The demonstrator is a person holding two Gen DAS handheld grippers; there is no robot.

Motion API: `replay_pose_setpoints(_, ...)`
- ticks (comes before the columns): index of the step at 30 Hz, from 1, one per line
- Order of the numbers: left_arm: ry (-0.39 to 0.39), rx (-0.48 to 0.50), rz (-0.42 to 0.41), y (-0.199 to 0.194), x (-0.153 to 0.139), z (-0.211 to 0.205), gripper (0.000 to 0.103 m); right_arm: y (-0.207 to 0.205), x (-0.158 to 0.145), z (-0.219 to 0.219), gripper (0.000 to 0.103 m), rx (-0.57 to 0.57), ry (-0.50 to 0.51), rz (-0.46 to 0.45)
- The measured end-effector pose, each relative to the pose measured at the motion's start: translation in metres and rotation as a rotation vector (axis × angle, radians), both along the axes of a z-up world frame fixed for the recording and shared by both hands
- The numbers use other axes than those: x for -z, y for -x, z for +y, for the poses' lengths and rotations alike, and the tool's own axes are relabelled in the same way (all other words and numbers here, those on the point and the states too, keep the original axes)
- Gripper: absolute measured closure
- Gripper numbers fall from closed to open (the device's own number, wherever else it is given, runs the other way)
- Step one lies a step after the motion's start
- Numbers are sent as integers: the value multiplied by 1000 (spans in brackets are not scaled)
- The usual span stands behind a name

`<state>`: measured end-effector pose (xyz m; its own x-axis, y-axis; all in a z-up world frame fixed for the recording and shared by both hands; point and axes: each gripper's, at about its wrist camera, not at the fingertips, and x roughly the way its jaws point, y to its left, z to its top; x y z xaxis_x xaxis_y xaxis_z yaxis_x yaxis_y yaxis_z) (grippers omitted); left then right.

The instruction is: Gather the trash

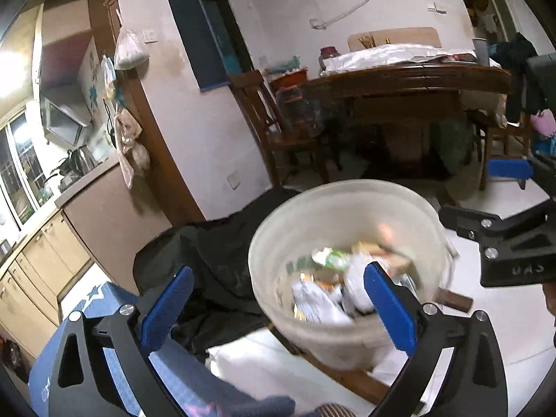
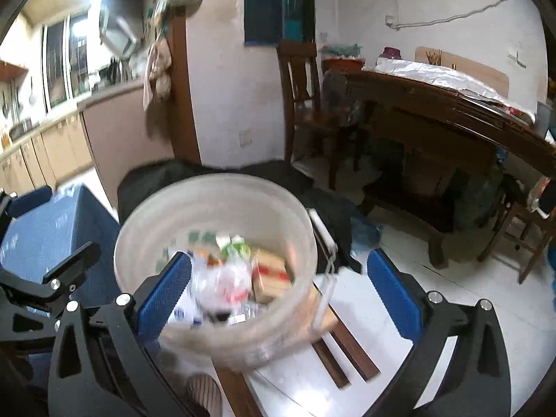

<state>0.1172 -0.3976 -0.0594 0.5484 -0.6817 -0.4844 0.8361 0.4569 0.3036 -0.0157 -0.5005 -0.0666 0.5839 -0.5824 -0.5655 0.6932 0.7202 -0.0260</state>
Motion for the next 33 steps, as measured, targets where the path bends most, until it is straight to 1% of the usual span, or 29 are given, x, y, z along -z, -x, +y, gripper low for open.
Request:
replay_pose_setpoints(3,33,-2,46,8,-4,26,5,14,-4,27,5,44,67,18)
replay_pose_setpoints(4,43,-10,55,12,-5,36,5,18,-4,31,5,59,70,21)
replay_pose_setpoints(6,42,-43,47,19,-6,50,5,29,-4,42,5,81,21,30)
replay_pose_setpoints(9,39,-93,19,35,-9,74,5,44,-3,56,5,73,-63,37)
replay_pose_setpoints(12,64,-93,24,50,-12,93,5,62,-2,74,5,112,-80,35)
replay_pose_setpoints(14,71,-92,35,60,-13,104,5,72,0,85,5,130,-82,39)
replay_pose_setpoints(18,91,-78,82,77,-18,125,5,86,6,99,5,116,-88,56)
replay_pose_setpoints(20,96,-64,109,87,-21,133,5,94,5,103,5,125,-87,49)
replay_pose_setpoints(23,84,-27,136,107,-21,142,5,109,1,108,5,149,-102,19)
replay_pose_setpoints(25,85,-14,139,120,-22,146,5,117,-2,113,5,153,-105,2)
replay_pose_setpoints(28,86,-2,140,135,-20,152,5,126,-6,118,5,162,-79,7)
replay_pose_setpoints(30,97,-2,119,147,-19,159,5,133,-10,125,5,167,-55,0)
replay_pose_setpoints(33,119,1,91,155,-23,166,5,141,-17,131,5,157,-26,-24)
